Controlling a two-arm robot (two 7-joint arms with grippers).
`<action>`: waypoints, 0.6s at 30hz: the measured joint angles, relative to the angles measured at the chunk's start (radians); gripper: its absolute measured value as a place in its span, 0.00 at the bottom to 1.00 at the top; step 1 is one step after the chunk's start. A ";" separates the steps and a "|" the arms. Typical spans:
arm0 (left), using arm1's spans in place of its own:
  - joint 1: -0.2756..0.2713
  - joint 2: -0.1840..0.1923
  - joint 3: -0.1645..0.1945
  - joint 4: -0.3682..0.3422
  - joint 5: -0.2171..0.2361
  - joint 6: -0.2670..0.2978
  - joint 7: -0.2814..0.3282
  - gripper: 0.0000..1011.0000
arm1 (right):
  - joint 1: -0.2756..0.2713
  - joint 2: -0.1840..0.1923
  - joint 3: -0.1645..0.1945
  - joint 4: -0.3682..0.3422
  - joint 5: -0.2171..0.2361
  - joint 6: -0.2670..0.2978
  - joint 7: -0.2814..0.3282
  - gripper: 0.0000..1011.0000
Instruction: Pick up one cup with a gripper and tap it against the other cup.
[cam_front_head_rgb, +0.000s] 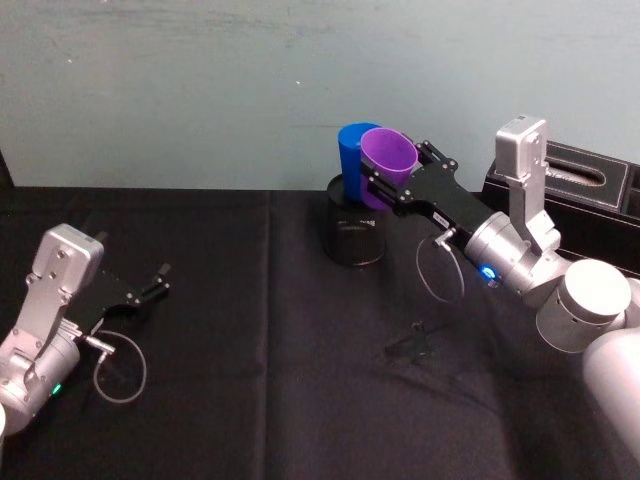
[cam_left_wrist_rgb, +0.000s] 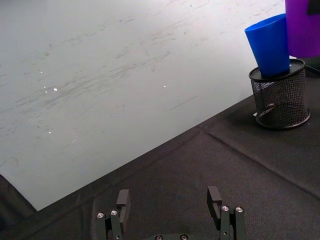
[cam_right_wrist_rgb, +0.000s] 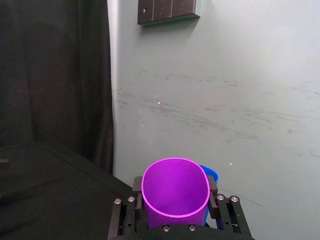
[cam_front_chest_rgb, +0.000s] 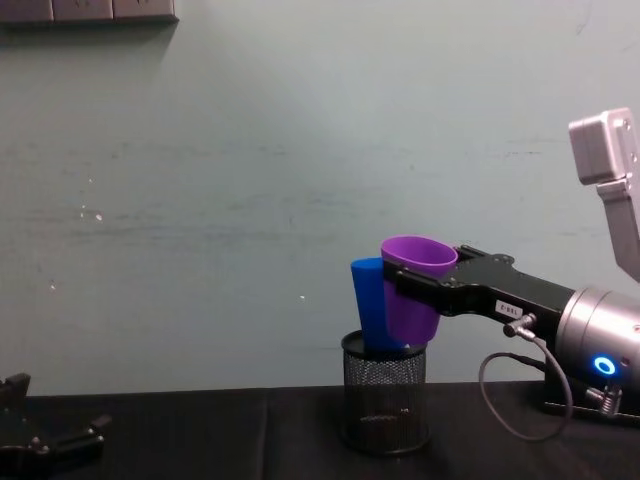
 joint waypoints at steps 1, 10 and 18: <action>0.000 0.000 0.000 0.000 0.000 0.000 0.000 1.00 | 0.005 -0.002 0.000 0.009 -0.001 -0.004 0.001 0.72; 0.000 0.000 0.000 0.000 0.000 0.000 0.000 1.00 | 0.019 -0.009 0.002 0.039 -0.005 -0.015 0.011 0.72; 0.000 0.000 0.000 0.000 0.000 0.000 0.000 1.00 | 0.011 -0.005 0.004 0.022 -0.003 -0.009 0.019 0.72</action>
